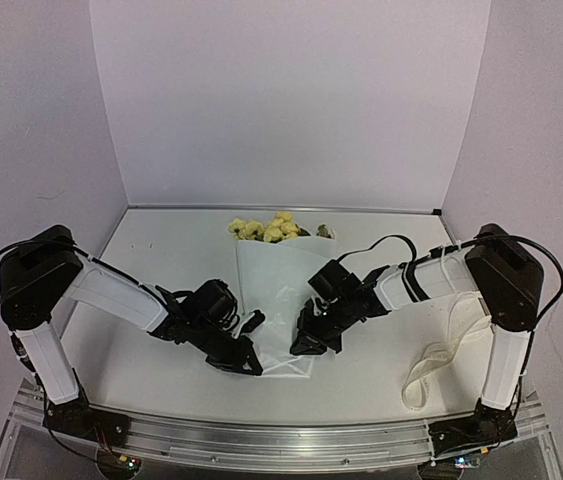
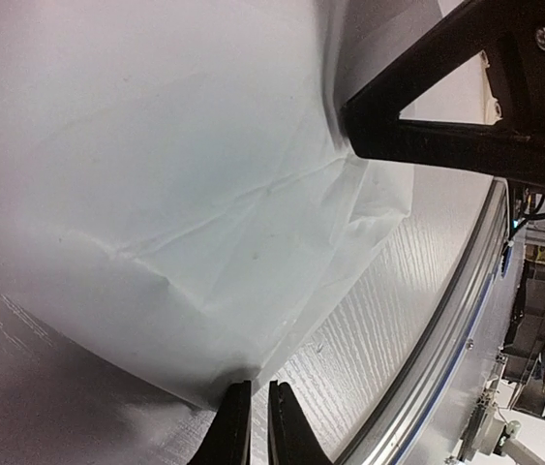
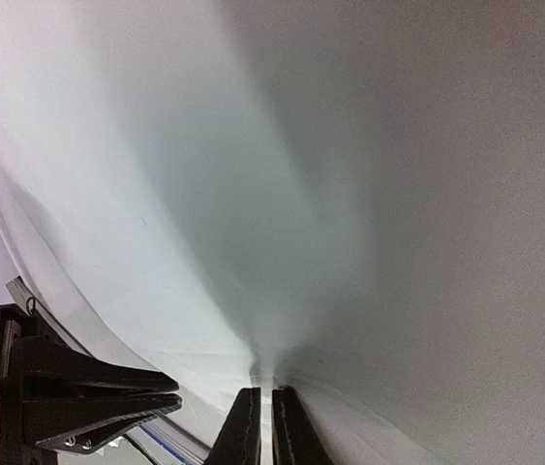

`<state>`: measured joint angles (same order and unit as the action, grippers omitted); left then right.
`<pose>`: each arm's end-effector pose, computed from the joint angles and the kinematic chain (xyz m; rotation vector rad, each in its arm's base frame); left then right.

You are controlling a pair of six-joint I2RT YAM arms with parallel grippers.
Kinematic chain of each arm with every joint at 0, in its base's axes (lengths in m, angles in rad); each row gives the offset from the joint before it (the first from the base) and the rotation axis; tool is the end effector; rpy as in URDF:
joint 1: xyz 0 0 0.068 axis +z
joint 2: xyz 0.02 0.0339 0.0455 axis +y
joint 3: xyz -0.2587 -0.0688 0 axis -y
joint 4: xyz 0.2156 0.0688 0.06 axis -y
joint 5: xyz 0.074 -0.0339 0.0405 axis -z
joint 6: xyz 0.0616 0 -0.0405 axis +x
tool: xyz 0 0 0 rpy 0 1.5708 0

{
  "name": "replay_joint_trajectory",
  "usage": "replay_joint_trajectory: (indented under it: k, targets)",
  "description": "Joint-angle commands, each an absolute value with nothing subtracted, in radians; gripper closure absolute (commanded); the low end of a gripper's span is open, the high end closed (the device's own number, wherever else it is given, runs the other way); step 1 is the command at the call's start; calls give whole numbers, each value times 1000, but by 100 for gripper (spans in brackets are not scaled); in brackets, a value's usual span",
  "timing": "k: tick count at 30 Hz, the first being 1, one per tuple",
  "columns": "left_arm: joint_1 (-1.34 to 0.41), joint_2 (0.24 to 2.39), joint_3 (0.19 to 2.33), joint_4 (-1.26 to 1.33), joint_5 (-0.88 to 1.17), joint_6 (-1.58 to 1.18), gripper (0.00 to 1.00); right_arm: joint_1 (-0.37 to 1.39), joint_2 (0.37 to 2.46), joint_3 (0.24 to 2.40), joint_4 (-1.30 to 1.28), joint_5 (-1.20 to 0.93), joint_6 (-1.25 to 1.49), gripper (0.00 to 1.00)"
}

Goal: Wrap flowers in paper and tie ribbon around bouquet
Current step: Press the fold line on the folded wrapping paper.

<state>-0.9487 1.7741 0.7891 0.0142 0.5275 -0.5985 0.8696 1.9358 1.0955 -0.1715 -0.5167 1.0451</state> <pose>0.1574 -0.2726 0.1154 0.7292 2.7584 -1.1638 0.2145 0.3012 0.1265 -0.0343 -2.8427 -1.0965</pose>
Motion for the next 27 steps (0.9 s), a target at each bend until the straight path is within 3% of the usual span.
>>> replay_joint_trajectory:
  k: [1,10,27]
  targets:
    - [-952,1748,778,15,507,-610,92,873,1967,1110,-175,-473,1040,95]
    - [-915,1616,814,24,524,-609,88,873,1962,1112,-184,-470,1032,95]
    - [-825,1829,806,252,557,-739,89,873,1950,1091,-189,-457,1026,96]
